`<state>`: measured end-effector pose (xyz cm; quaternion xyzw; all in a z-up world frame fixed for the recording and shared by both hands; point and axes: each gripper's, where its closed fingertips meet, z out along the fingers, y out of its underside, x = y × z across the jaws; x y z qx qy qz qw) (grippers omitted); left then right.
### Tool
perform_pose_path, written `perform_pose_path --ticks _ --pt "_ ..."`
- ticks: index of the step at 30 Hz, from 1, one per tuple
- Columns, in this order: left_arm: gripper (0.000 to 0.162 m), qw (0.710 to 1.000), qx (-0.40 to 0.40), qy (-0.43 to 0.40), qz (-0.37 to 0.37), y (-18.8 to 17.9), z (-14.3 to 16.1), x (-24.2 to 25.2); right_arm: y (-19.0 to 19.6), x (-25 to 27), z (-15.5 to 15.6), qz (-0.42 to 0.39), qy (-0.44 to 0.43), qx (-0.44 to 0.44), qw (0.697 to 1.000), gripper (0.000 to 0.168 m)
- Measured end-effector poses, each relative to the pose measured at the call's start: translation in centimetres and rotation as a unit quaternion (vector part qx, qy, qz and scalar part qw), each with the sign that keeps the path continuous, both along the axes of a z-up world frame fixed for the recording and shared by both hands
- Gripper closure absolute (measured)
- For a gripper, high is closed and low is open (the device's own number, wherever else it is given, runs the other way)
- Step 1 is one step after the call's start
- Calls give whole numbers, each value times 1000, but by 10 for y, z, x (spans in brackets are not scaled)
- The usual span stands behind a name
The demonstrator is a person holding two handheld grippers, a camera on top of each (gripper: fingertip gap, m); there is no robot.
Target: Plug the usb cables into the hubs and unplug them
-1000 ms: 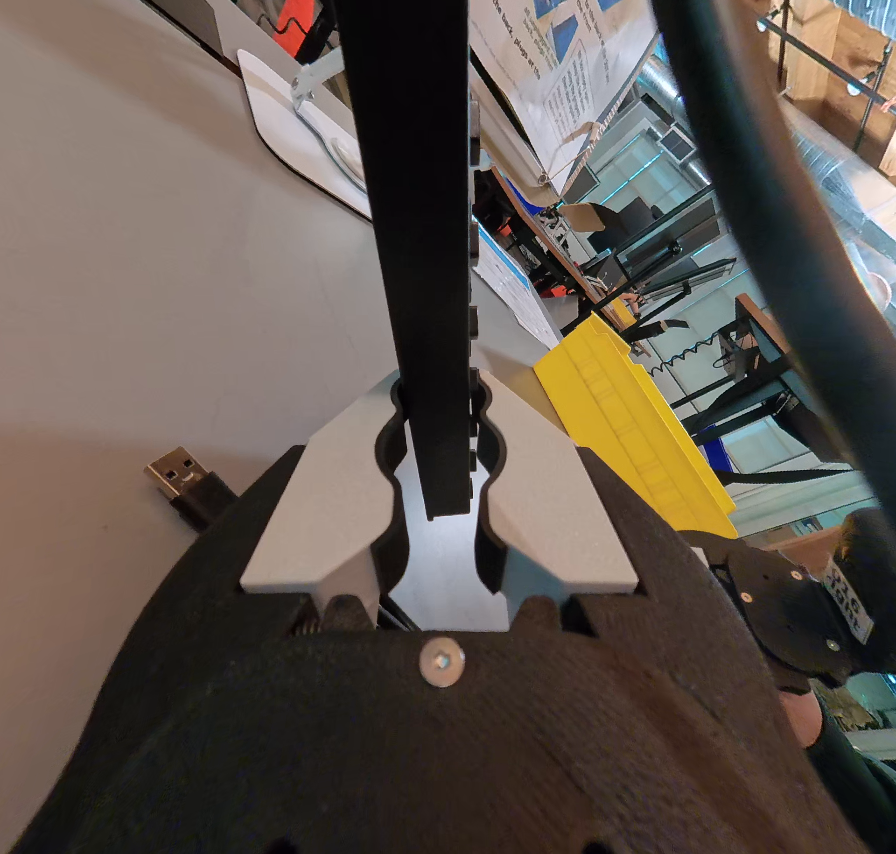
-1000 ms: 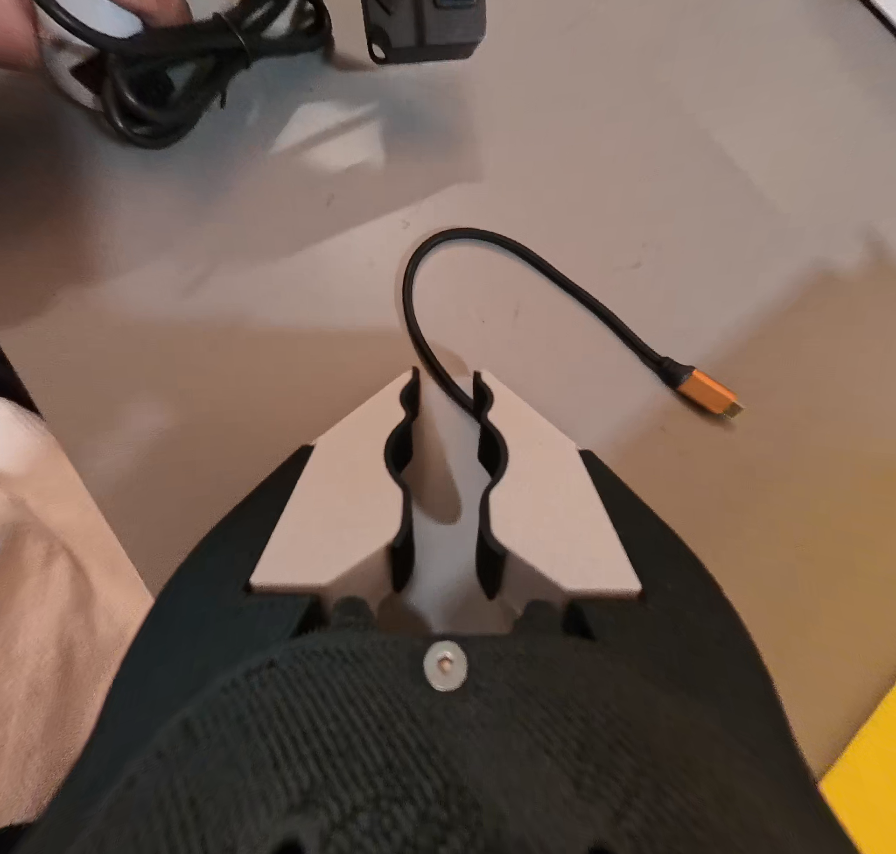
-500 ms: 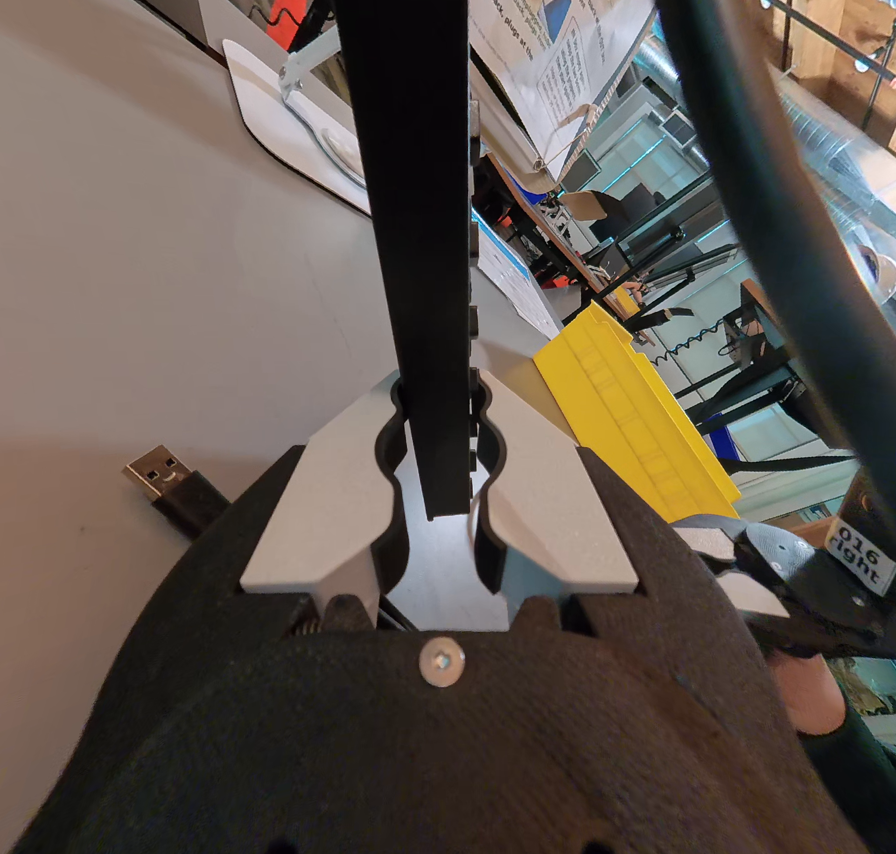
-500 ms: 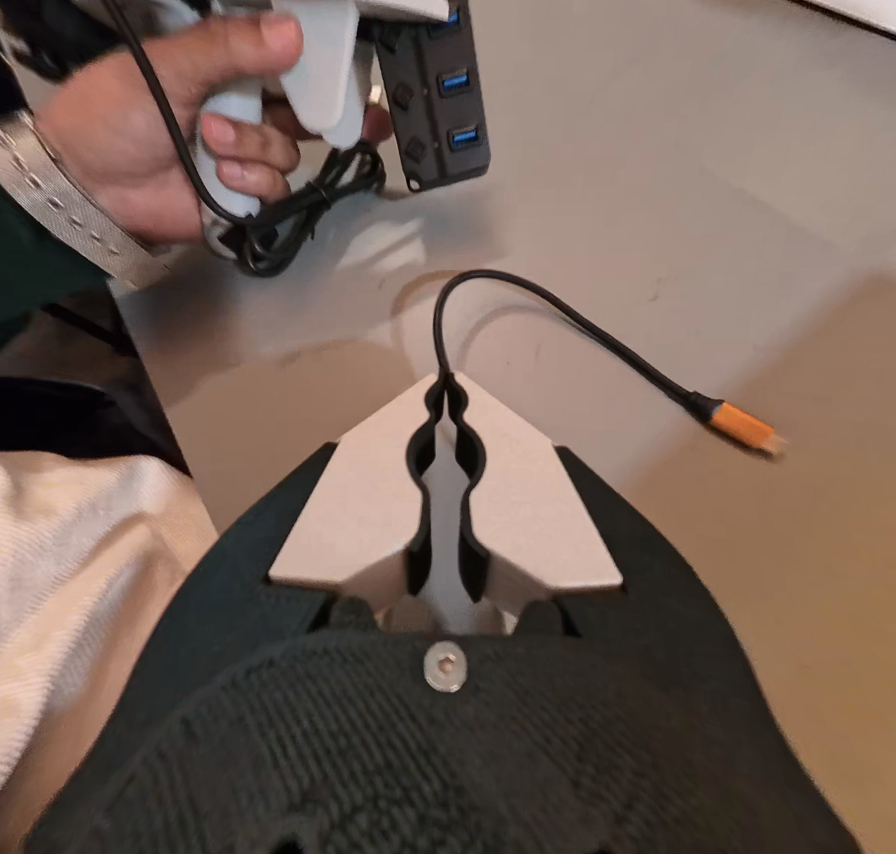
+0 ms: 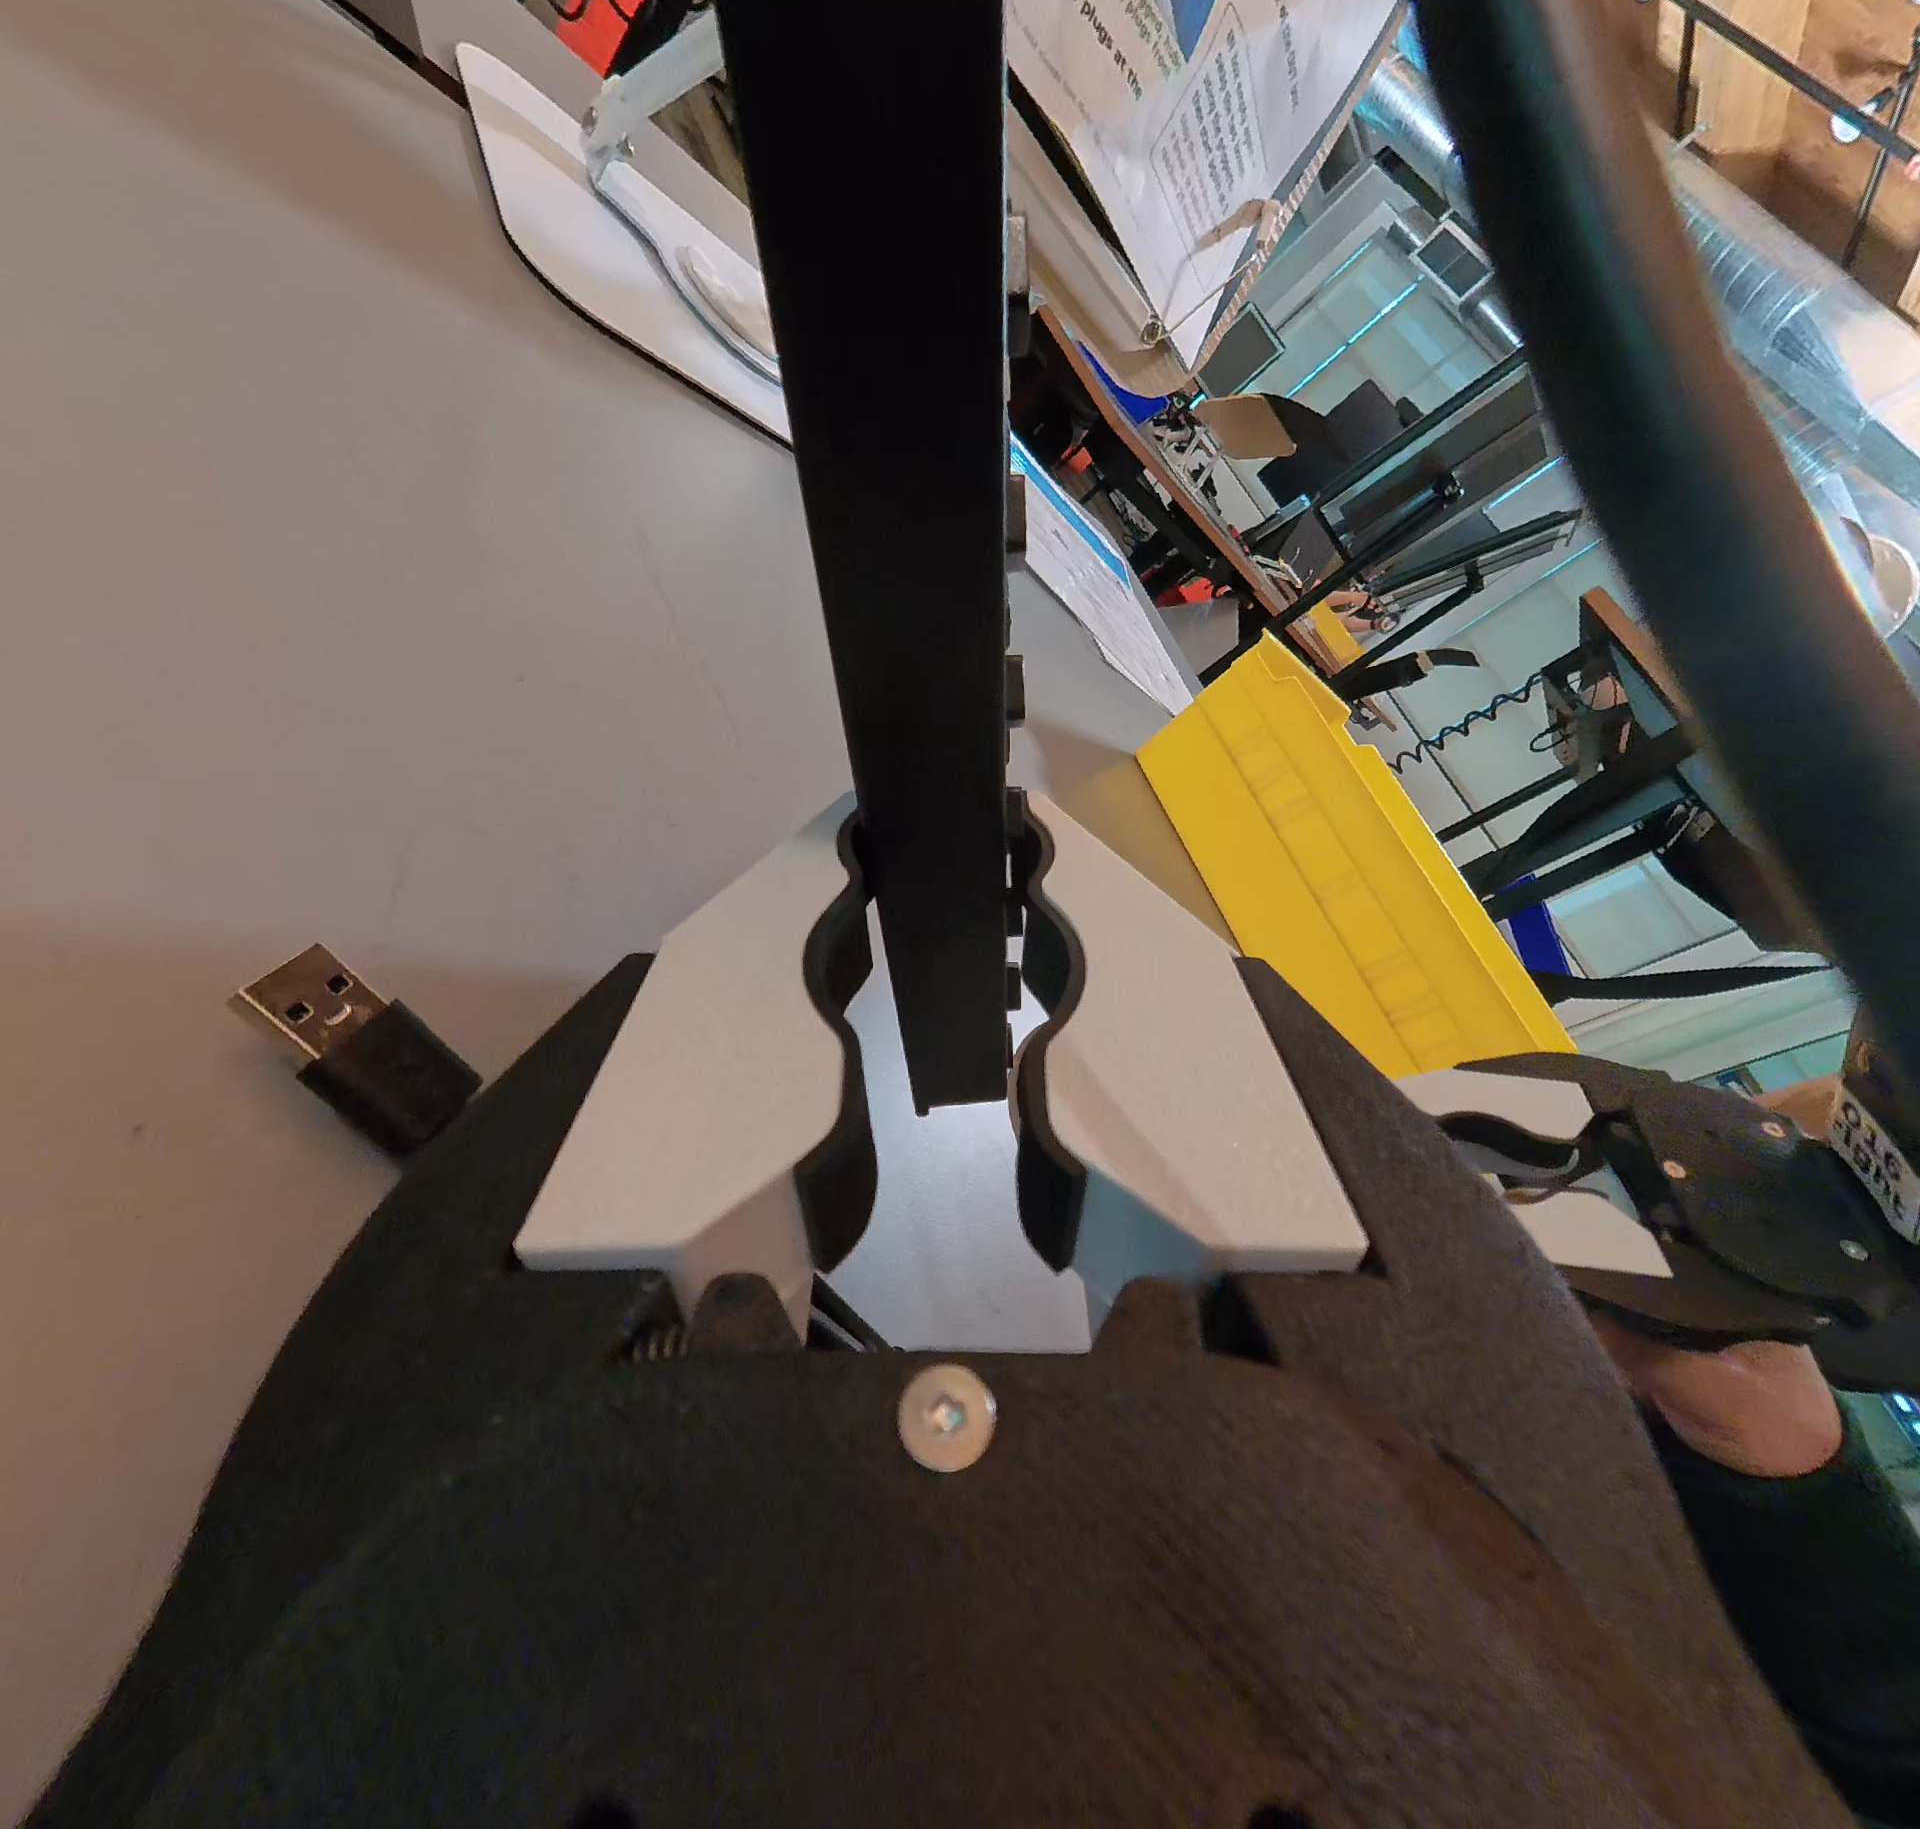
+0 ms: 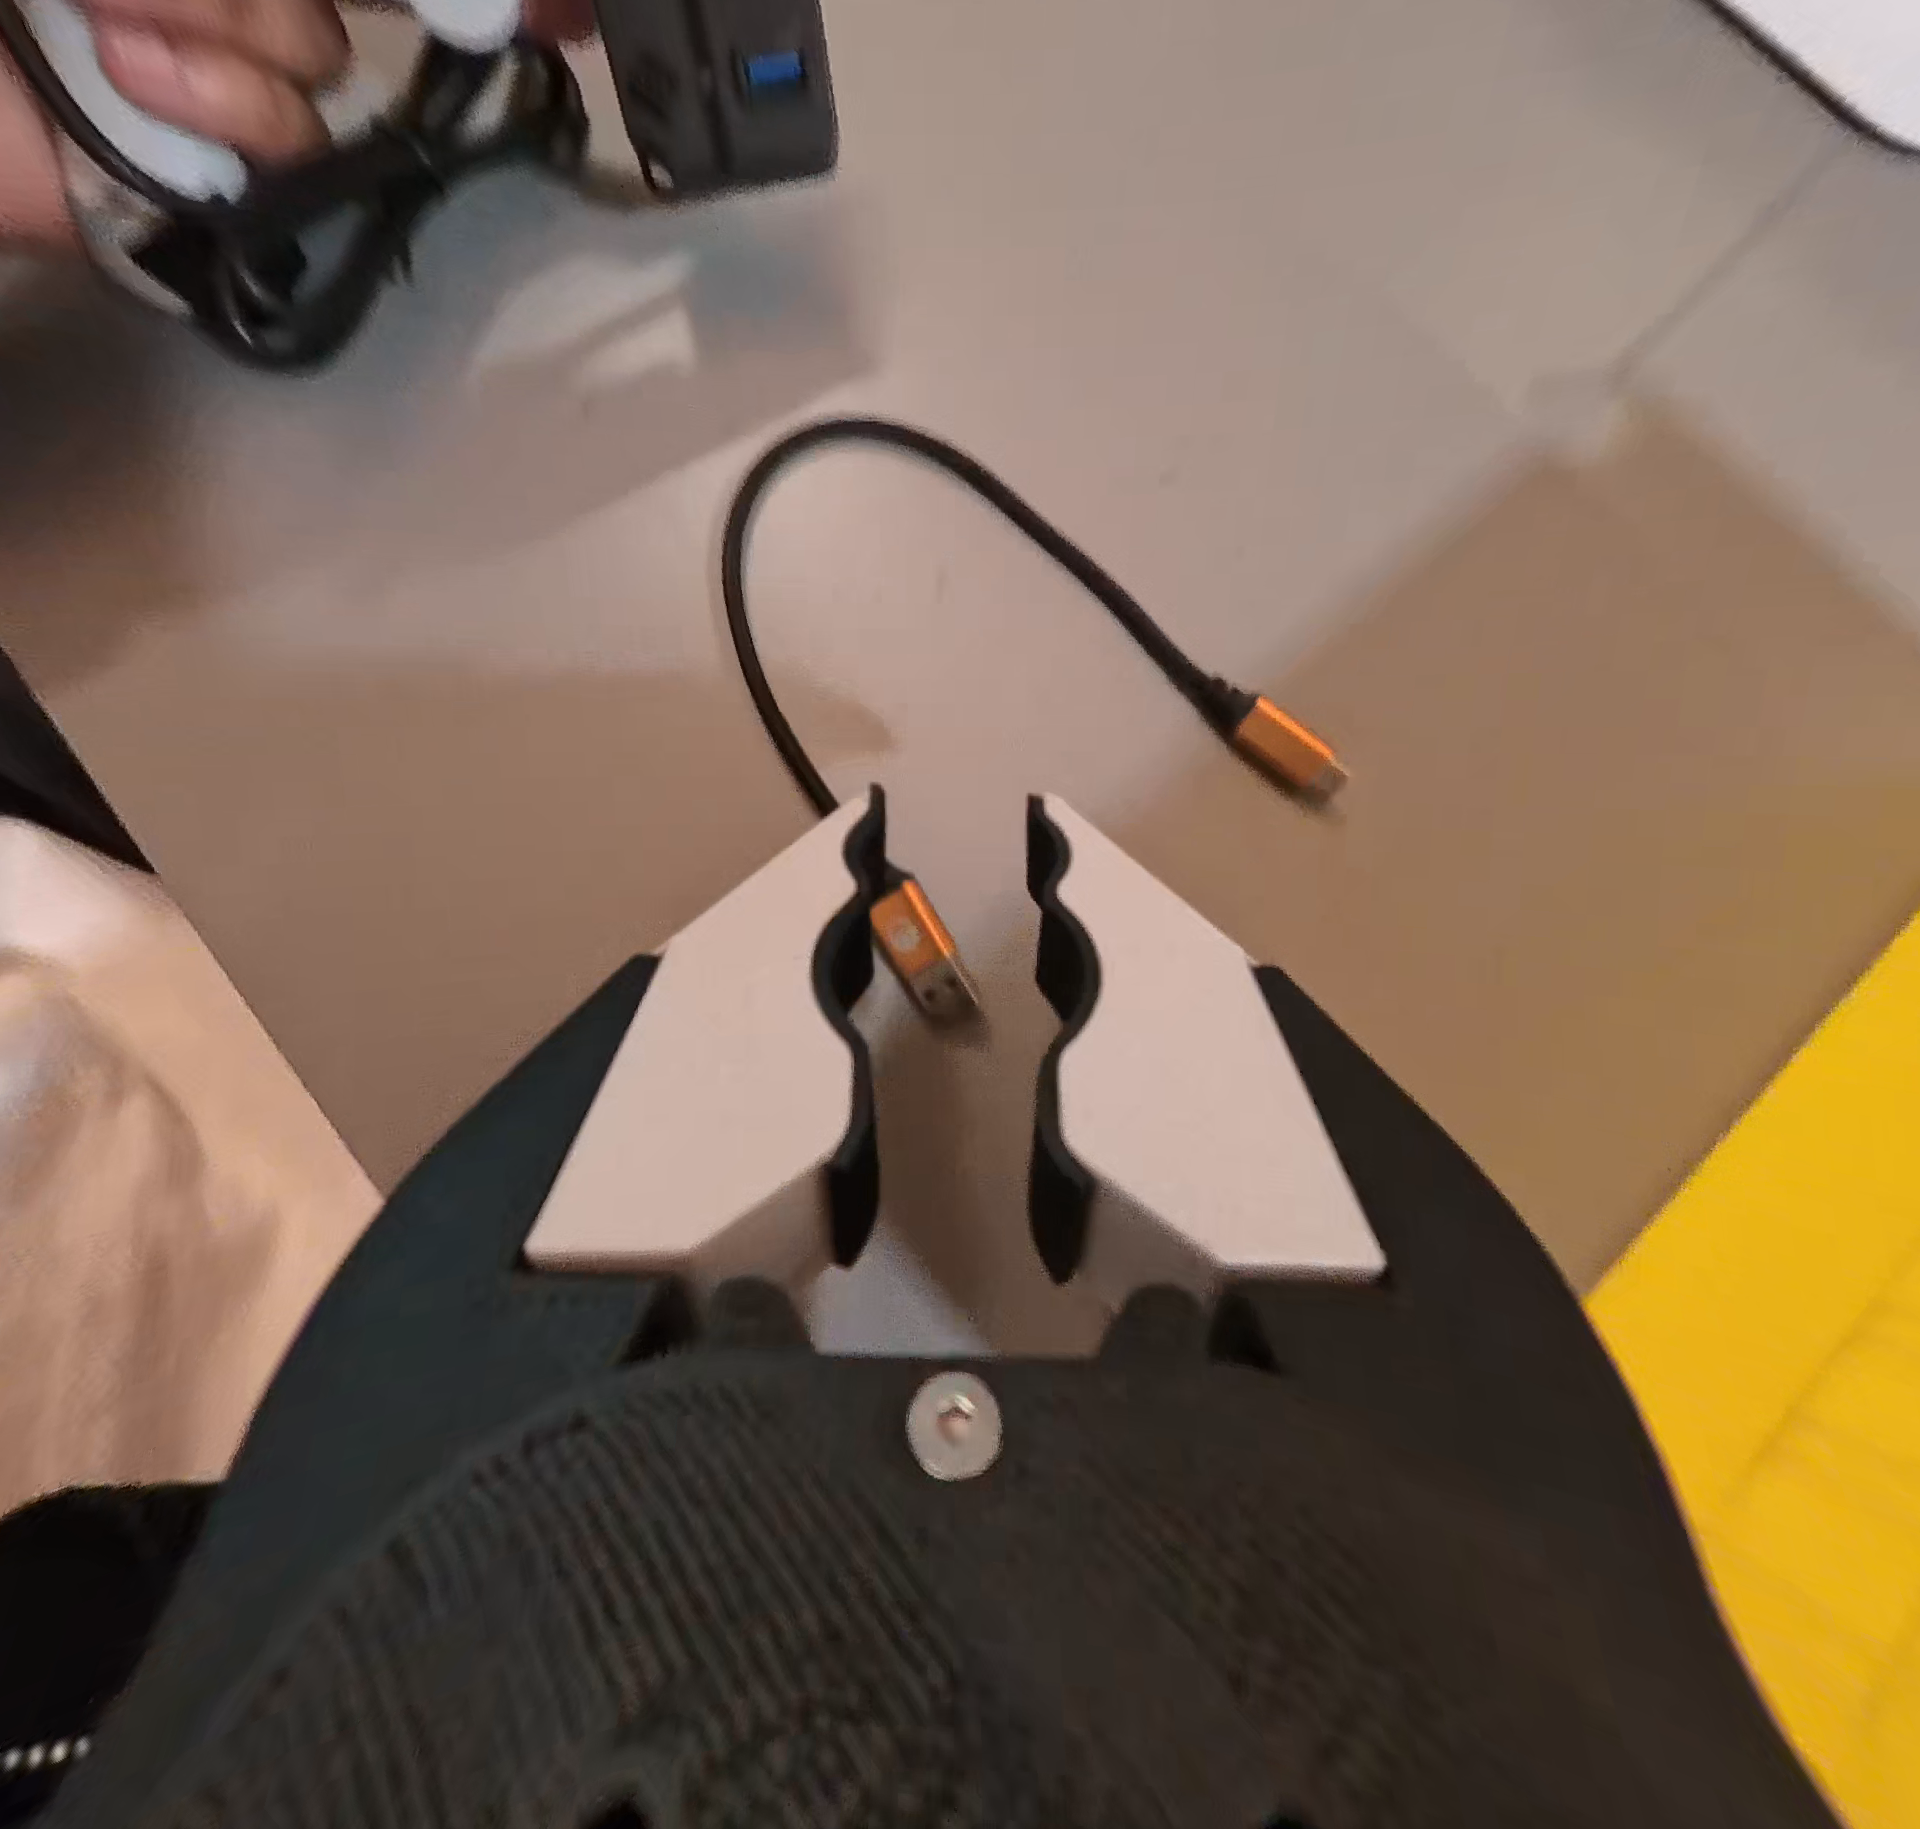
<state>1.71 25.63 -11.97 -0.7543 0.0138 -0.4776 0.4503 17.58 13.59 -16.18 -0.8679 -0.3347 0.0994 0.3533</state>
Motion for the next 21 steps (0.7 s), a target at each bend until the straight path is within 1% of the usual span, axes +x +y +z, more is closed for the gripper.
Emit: perform_pose_path --ticks 2,6,8,10,11,14,18,21 --pt "141 1000 -1 -1 0 0 0 0 -5 6 -4 4 -15 -14 1000 142" --pt "141 1000 -2 -1 -1 0 -1 1 -13 5 -13 15 13 -45 999 140" --pt "141 1000 -2 0 -1 0 -1 1 -13 5 -18 17 12 -50 999 140" --pt "141 1000 -2 1 -2 0 -1 2 -14 5 -22 17 4 -54 998 141" --pt "141 1000 -2 1 -2 0 -1 2 -15 5 -21 16 4 -56 998 145" --pt "141 1000 -2 1 0 0 -1 1 -15 8 -21 -7 0 -68 998 149" --pt "141 1000 -2 2 0 0 -1 1 -16 8 -22 -58 45 -109 991 154" --pt "141 1000 0 4 0 0 -1 1 -22 -6 -22 -58 72 -131 987 155"
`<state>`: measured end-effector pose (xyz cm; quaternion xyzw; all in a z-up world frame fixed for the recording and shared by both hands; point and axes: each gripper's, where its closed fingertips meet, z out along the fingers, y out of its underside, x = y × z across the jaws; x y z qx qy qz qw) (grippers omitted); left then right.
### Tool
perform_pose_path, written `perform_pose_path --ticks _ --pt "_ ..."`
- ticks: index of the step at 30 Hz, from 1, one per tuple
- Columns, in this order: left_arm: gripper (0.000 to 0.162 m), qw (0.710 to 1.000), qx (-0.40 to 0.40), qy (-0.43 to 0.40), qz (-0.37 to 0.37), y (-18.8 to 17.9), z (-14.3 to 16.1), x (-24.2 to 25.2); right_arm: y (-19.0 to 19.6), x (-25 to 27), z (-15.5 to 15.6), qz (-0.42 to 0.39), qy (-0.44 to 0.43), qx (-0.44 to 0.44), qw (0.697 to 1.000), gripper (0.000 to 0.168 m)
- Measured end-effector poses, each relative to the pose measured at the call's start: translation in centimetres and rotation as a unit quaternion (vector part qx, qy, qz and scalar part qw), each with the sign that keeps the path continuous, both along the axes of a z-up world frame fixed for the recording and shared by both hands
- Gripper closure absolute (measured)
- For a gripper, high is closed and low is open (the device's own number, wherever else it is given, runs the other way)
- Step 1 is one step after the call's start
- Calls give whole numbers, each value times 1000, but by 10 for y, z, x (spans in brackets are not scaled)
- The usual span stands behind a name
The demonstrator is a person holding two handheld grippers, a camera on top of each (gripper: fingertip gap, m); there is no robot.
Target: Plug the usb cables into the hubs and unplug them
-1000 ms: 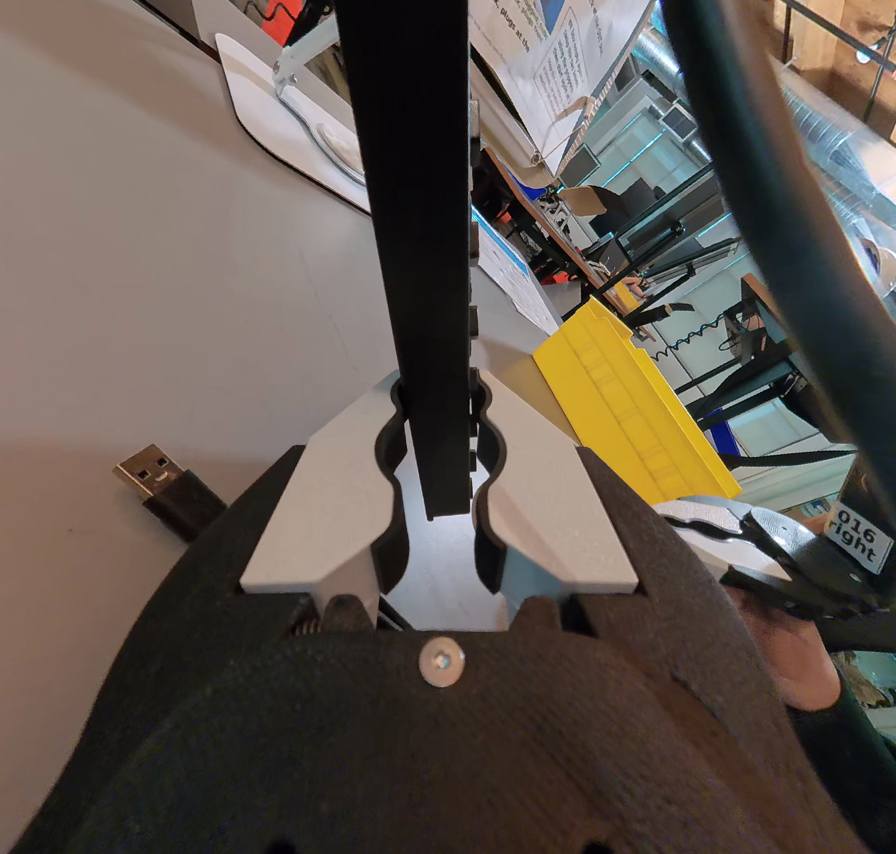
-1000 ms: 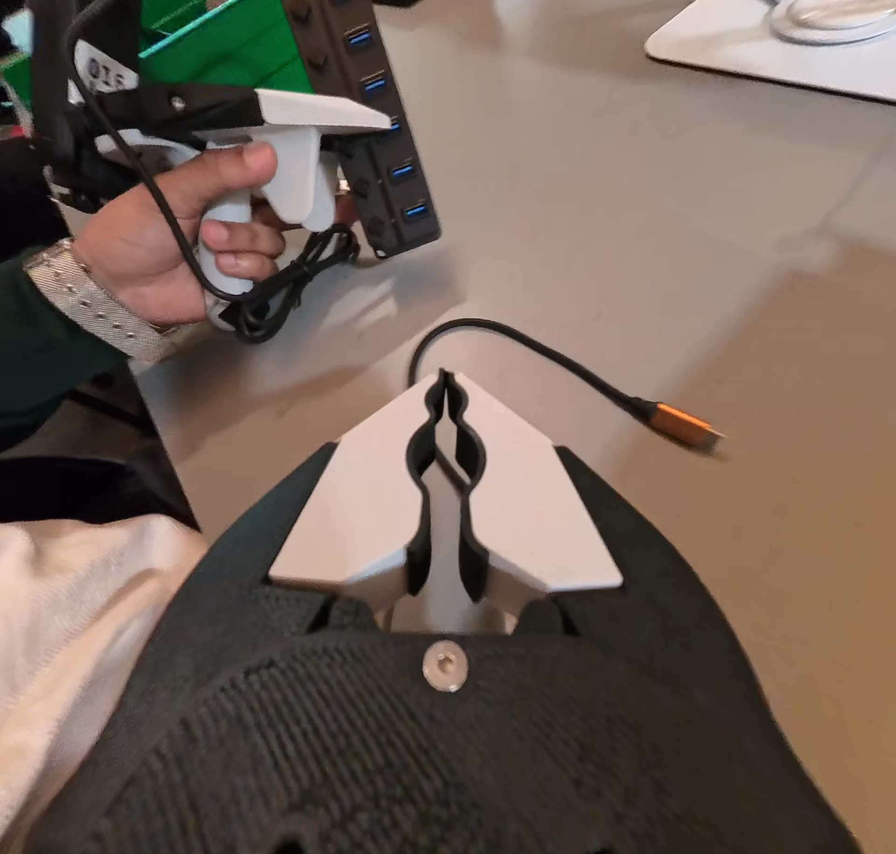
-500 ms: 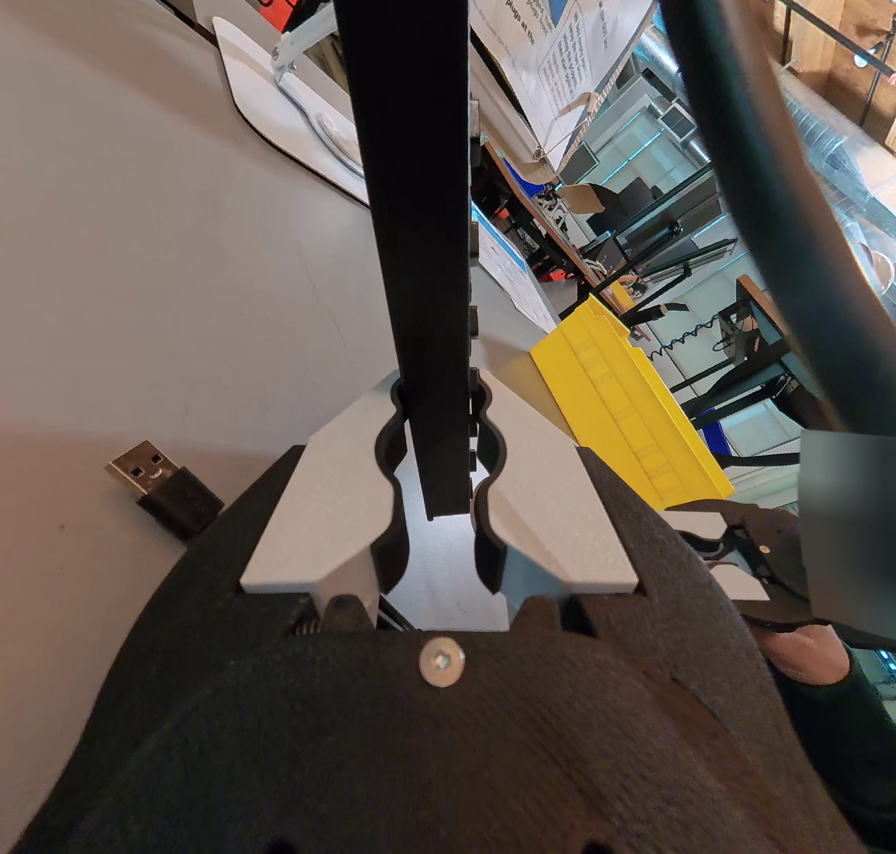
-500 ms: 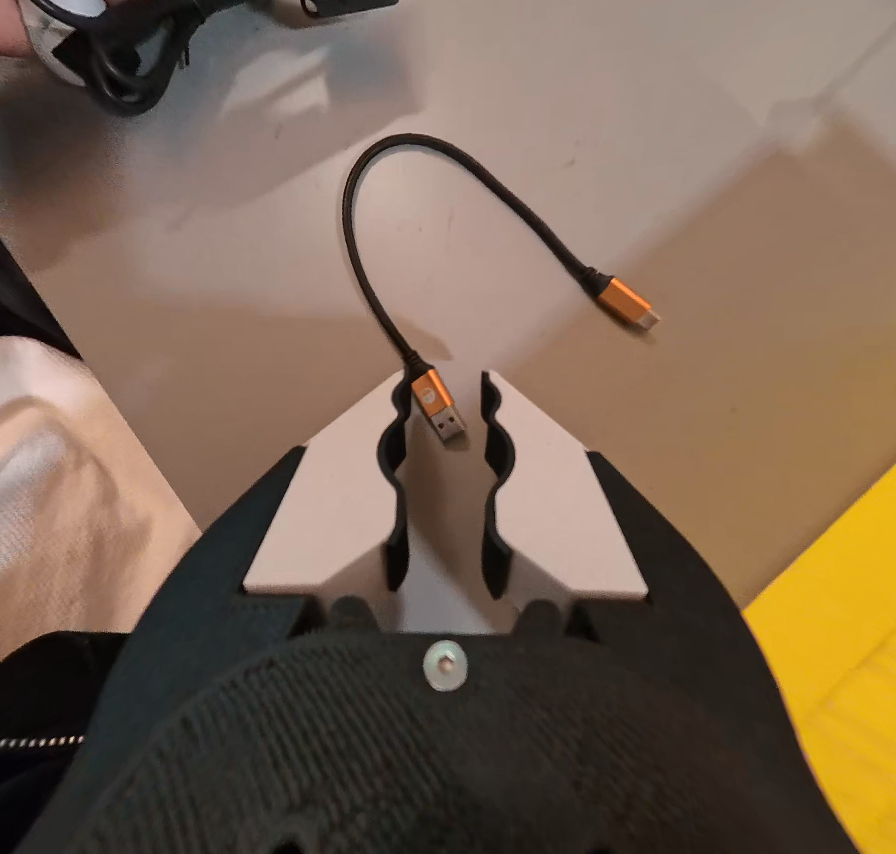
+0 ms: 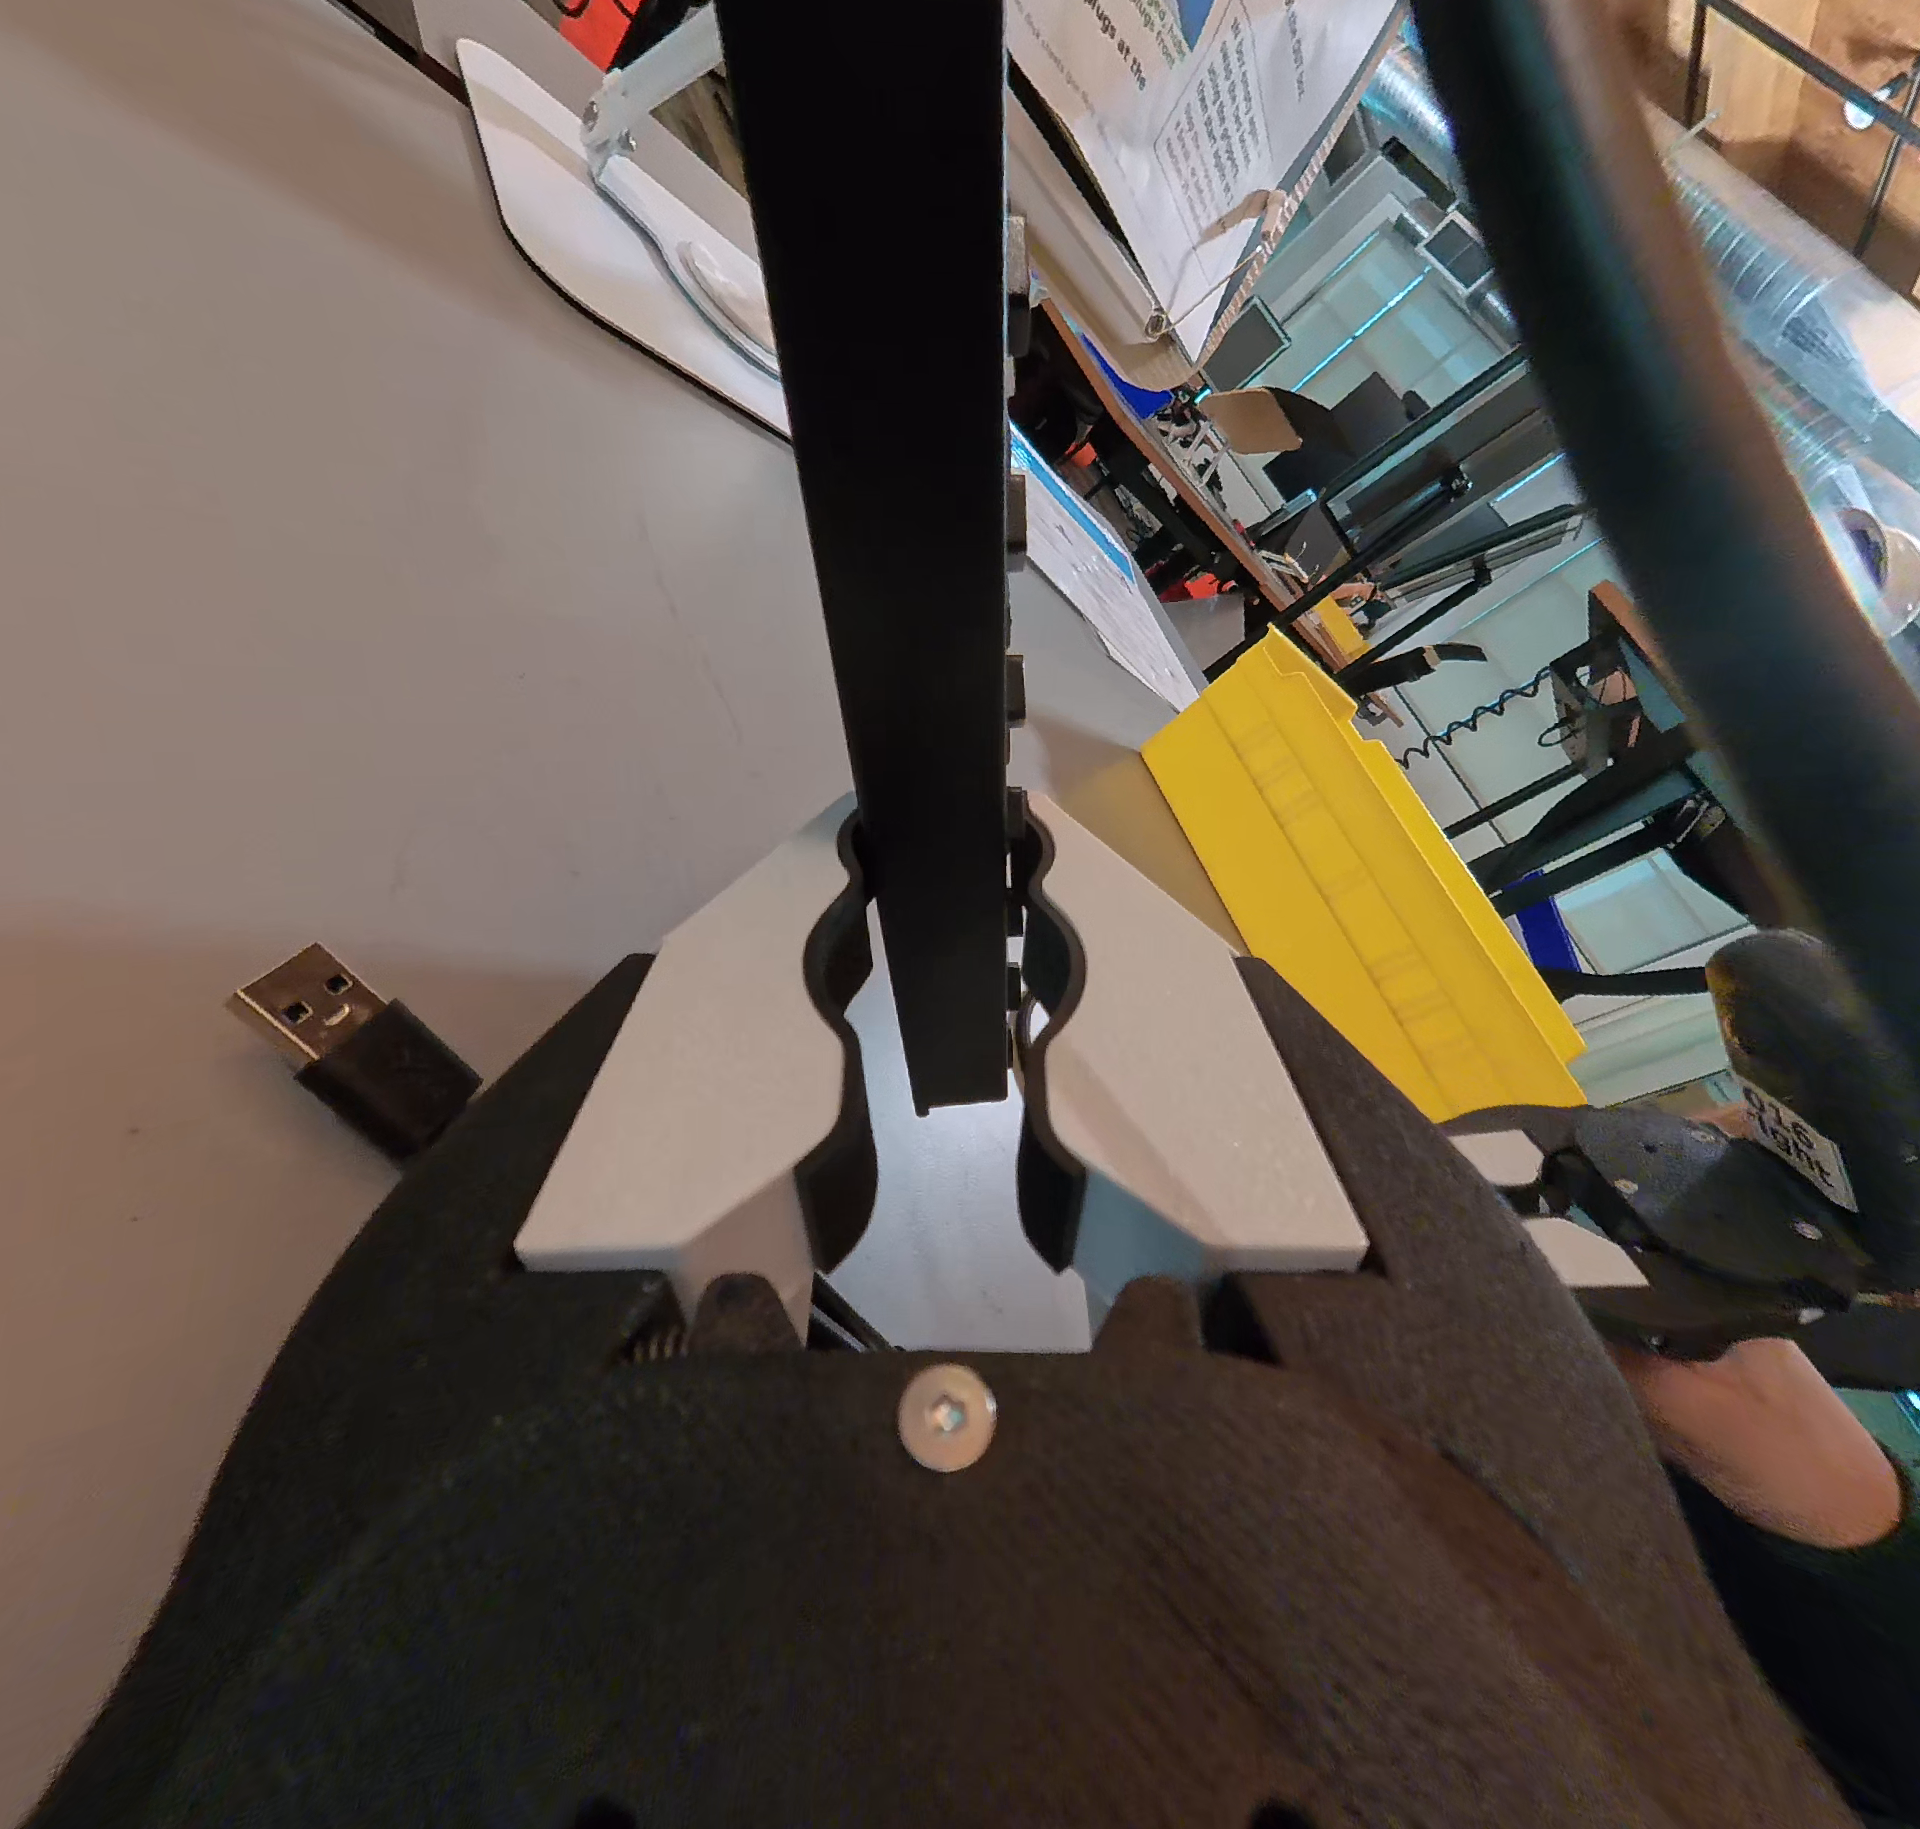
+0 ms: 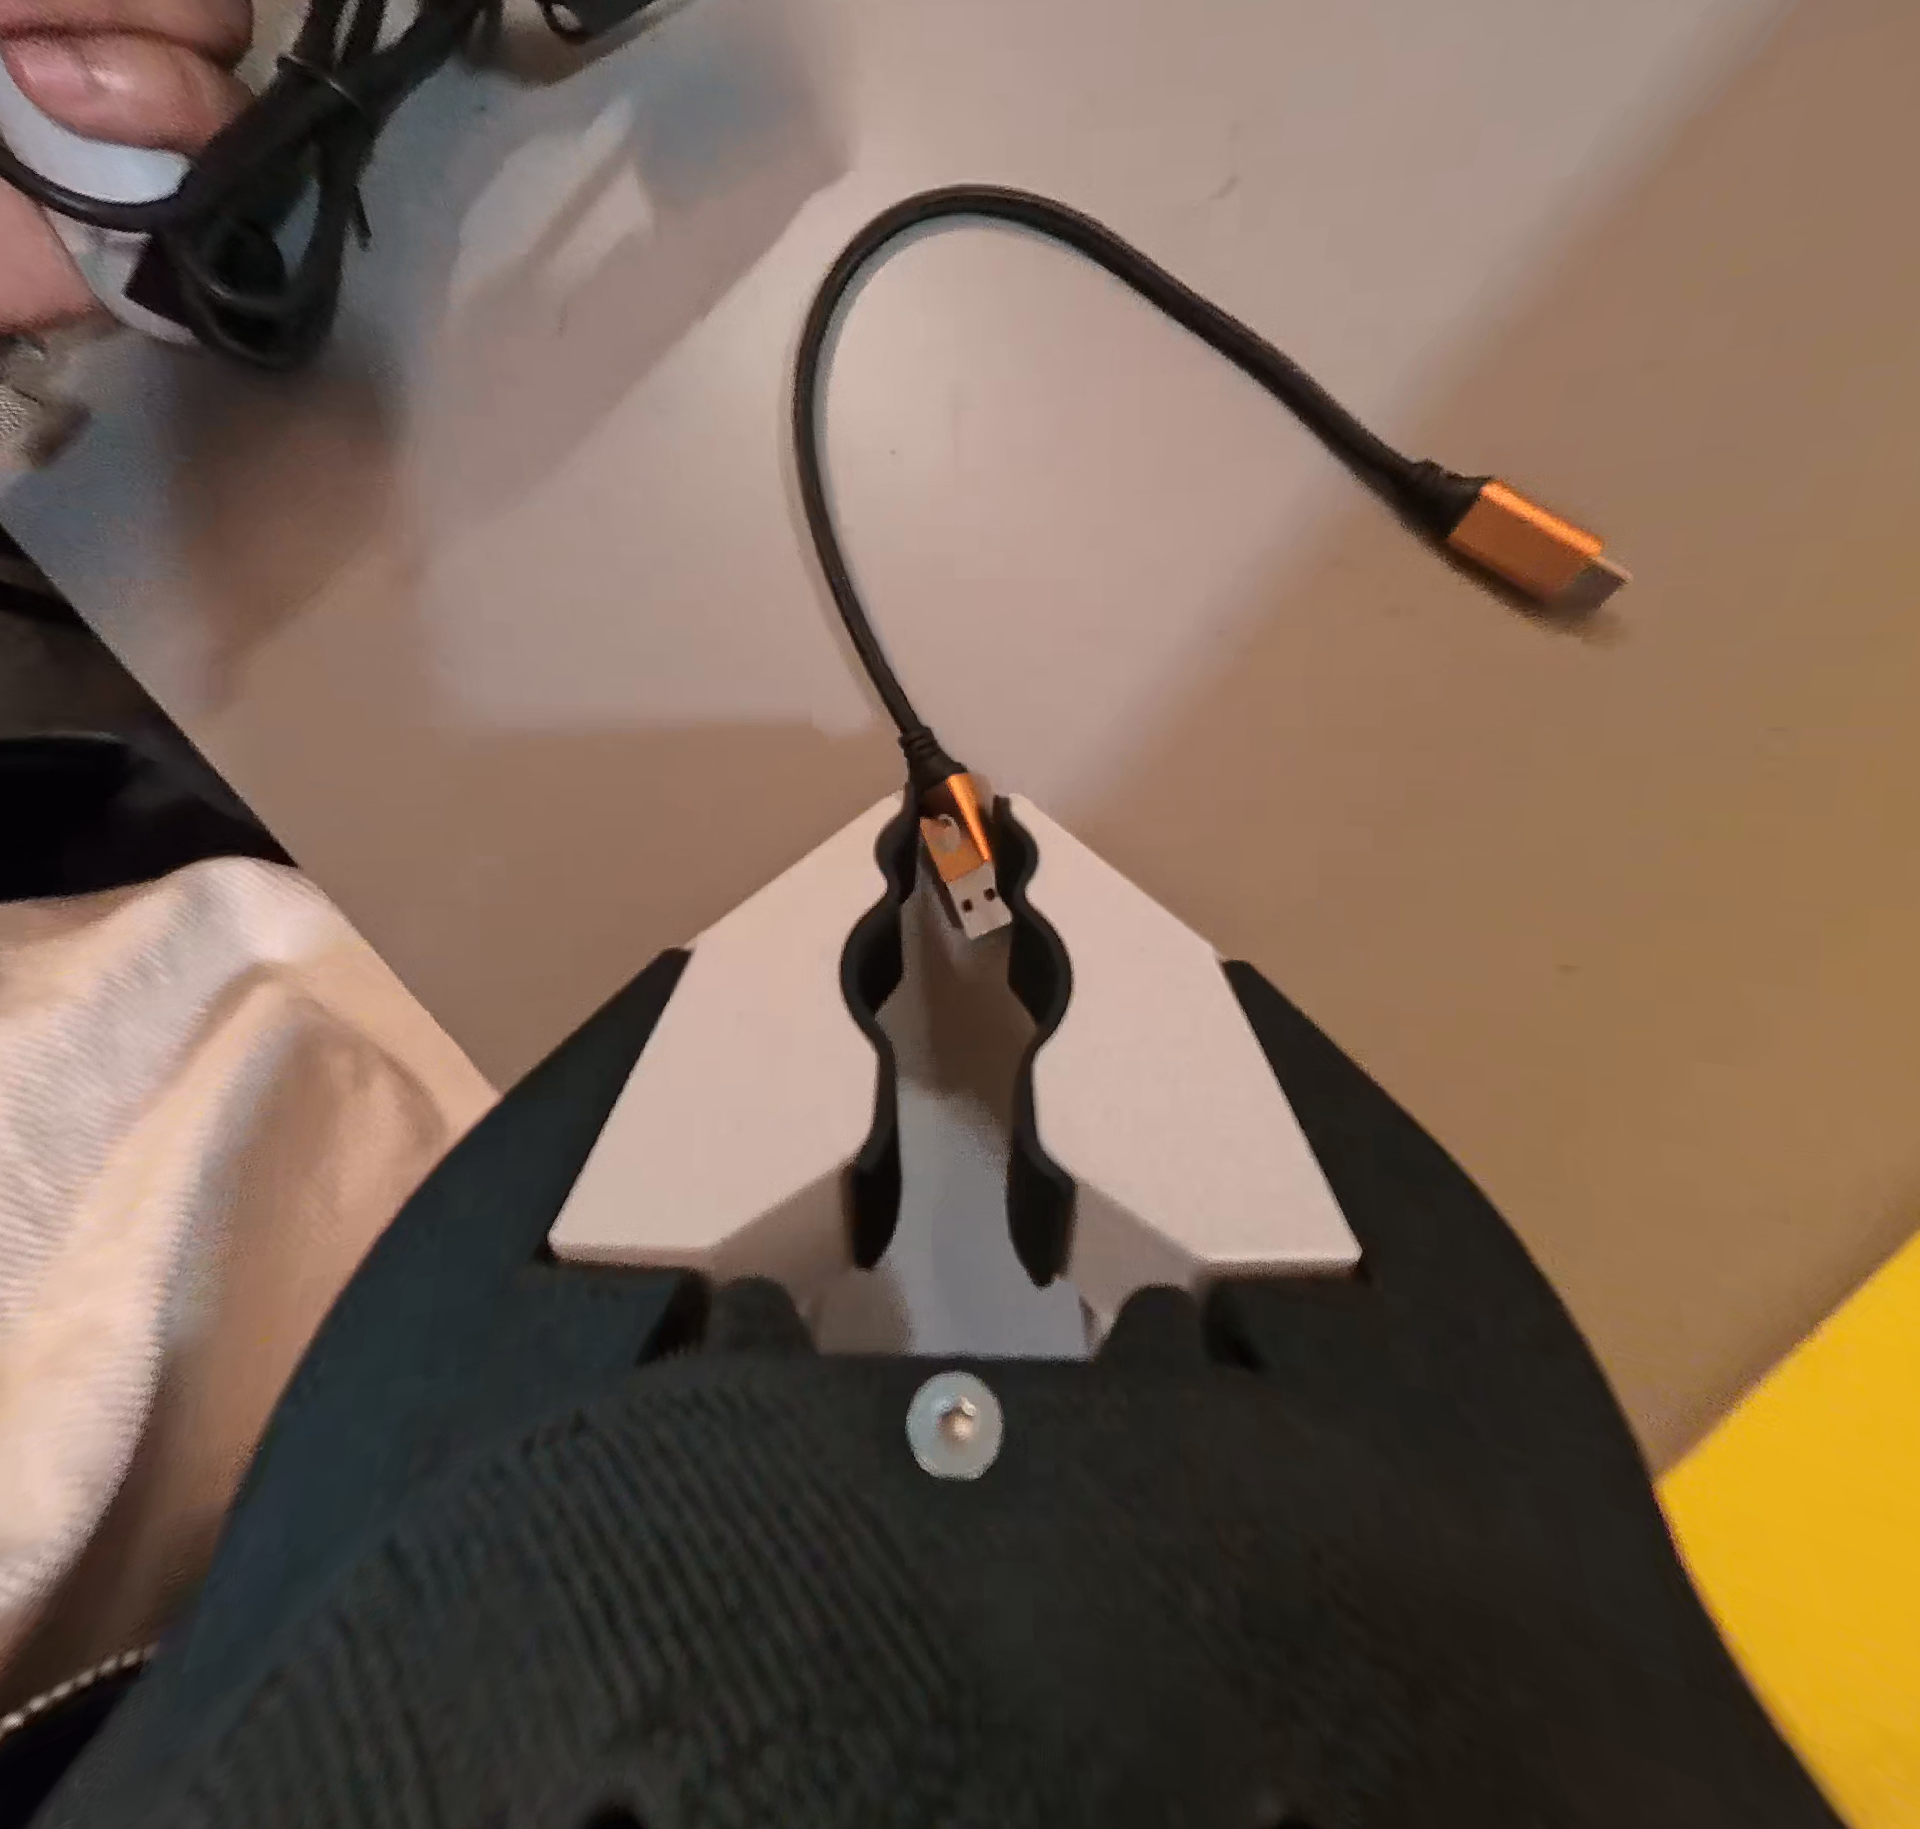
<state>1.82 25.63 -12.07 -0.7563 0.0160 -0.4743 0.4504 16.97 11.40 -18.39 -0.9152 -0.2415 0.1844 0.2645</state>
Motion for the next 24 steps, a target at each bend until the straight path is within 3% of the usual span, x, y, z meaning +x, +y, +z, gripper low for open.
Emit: perform_pose_path --ticks 3,7,11,19,24 --pt "141 1000 0 0 1 0 0 -1 -12 -28 0 34 38 -18 999 155" --pt "141 1000 0 -2 2 1 0 -2 -33 -74 10 119 125 -33 984 136" --pt "141 1000 0 -2 2 1 1 -2 -38 -93 26 174 173 0 969 143" --pt "141 1000 1 0 6 2 0 -3 -2 -77 38 231 66 147 960 143" --pt "141 1000 9 11 2 0 1 -1 11 -79 25 343 -57 199 916 140"
